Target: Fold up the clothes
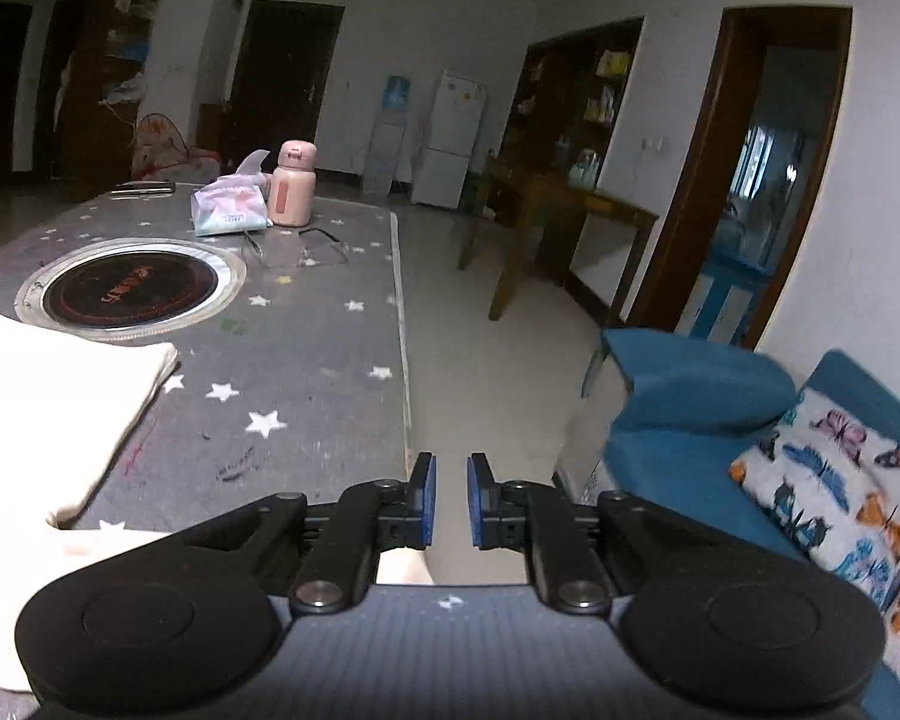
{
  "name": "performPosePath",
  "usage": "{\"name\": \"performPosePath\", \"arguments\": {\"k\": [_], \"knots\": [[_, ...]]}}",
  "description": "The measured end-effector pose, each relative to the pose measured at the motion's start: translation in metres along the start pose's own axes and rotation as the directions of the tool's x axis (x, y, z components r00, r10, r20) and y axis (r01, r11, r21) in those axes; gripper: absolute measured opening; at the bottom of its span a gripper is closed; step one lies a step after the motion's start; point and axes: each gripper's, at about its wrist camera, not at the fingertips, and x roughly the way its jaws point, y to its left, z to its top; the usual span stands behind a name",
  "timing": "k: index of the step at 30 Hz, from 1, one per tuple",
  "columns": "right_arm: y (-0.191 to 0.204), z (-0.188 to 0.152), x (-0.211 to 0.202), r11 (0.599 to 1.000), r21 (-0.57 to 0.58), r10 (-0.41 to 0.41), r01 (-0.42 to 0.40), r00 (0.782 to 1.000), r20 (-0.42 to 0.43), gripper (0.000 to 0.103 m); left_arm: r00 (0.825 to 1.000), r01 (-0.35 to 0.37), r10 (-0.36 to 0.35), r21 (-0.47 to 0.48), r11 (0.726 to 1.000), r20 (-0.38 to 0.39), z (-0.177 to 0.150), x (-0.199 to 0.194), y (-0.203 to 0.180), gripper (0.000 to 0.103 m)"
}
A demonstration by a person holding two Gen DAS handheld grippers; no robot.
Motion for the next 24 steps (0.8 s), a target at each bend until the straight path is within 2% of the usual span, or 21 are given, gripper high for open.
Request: {"name": "performPosePath", "arguments": {"k": [3, 7, 12, 15, 17, 20, 24], "knots": [[-0.003, -0.010, 0.005, 0.997, 0.042, 0.064, -0.062, 0.997, -0.044, 0.018, 1.000, 0.001, -0.001, 0.002, 1.000, -0.001, 0.000, 0.000, 0.000, 0.034], [-0.002, -0.029, 0.016, 0.984, 0.101, 0.161, -0.150, 0.981, -0.110, 0.018, 1.000, 0.004, -0.004, 0.003, 1.000, -0.004, 0.000, -0.001, 0.000, 0.034], [0.007, -0.038, 0.030, 0.970, 0.129, 0.222, -0.205, 0.965, -0.139, 0.024, 1.000, 0.004, -0.004, -0.006, 1.000, -0.006, -0.001, -0.003, -0.001, 0.035], [0.009, -0.045, 0.041, 0.974, 0.124, 0.210, -0.190, 0.962, -0.175, 0.025, 1.000, 0.007, -0.007, -0.012, 1.000, -0.005, -0.003, -0.005, -0.001, 0.038], [0.005, -0.048, 0.042, 0.976, 0.134, 0.193, -0.170, 0.964, -0.183, 0.029, 1.000, 0.015, -0.015, -0.015, 1.000, -0.005, -0.005, -0.008, -0.002, 0.041], [0.006, -0.044, 0.042, 0.983, 0.122, 0.158, -0.137, 0.971, -0.181, 0.029, 1.000, 0.010, -0.009, -0.018, 1.000, 0.006, -0.006, -0.015, -0.003, 0.041], [0.018, -0.037, 0.028, 0.968, 0.121, 0.237, -0.220, 0.961, -0.144, 0.033, 0.999, -0.034, 0.037, -0.073, 0.997, 0.034, -0.009, -0.032, 0.011, 0.041]]}}
